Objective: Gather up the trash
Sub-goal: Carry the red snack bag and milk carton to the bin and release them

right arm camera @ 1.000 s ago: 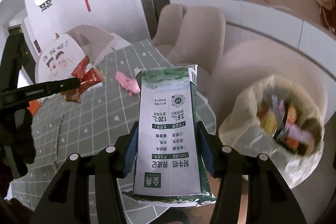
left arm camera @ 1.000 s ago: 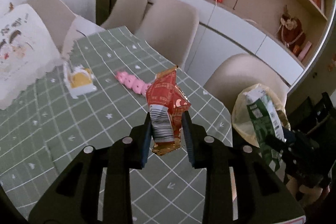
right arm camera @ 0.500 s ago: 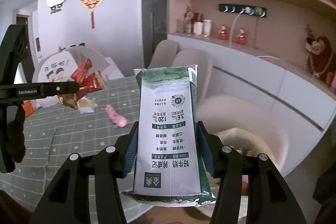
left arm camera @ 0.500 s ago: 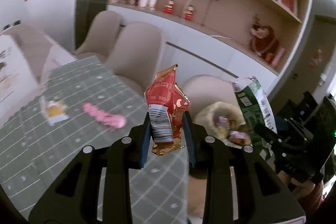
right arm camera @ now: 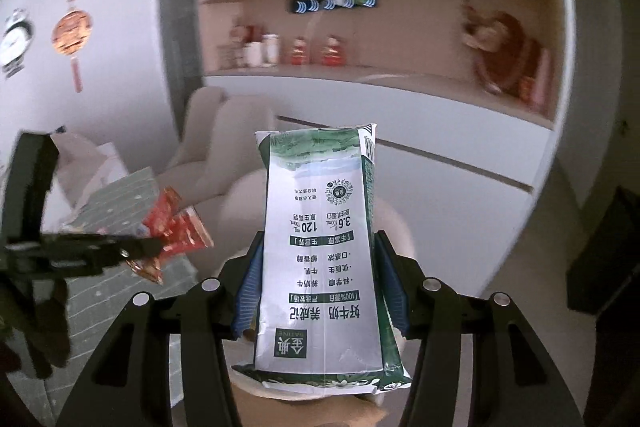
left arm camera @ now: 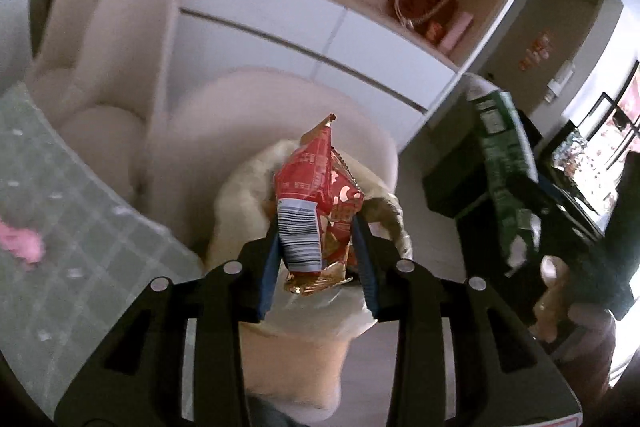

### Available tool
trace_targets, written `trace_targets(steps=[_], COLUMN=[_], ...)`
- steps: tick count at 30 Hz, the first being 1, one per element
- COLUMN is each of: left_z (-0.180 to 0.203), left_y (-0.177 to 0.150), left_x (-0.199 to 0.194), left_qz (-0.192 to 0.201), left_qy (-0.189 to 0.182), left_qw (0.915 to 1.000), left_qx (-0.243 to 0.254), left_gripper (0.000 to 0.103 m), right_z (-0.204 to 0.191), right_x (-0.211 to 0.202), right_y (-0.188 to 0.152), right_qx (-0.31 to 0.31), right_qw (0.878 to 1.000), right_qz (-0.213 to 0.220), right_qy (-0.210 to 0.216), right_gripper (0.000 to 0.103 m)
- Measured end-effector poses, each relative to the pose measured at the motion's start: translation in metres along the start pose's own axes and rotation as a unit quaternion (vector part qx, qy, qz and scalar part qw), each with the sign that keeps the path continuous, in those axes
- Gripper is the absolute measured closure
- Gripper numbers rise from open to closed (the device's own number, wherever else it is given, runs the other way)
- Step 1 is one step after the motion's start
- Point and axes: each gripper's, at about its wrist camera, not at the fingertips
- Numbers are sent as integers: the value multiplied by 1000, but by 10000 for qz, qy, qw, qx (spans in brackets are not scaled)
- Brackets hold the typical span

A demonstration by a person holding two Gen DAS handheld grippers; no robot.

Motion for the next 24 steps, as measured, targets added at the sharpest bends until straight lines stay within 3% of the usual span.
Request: trace_targets(steps=[4, 8, 11, 17, 21, 24], left_z=[4, -2, -9, -34, -55, -66], left_y=[10, 13, 12, -11, -37, -54], left_x=[53, 67, 50, -29, -74, -93], left_qz=[-266, -239, -68, 543, 887, 1083], left_qy=[-292, -88, 36, 583, 1021, 1355], left_qw=[9992, 9996, 9996, 9963, 9877, 9790], left_qx=[-95, -151, -273, -331, -785, -1069], left_gripper=[59, 48, 42, 36, 34, 33], right_z=[23, 35, 33, 15, -11, -28], right_x=[6, 17, 30, 84, 132, 166], right_y=[-6, -6, -5, 3, -6, -22], right_qx=[79, 140, 110, 258, 266, 95], right_qw=[9994, 9993, 9996, 9969, 9912, 9864], right_qz=[-222, -297, -261, -375, -756, -1244], right_qy=[-237, -175, -6, 648, 1053, 1071], right_gripper=[53, 53, 53, 53, 53, 53])
Point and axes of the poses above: each gripper's, at about its wrist camera, not at the fingertips, and x roughly the way its jaws point, z to its right, y to its top, and after that the axes turned 3 degrees about -z, right-handed
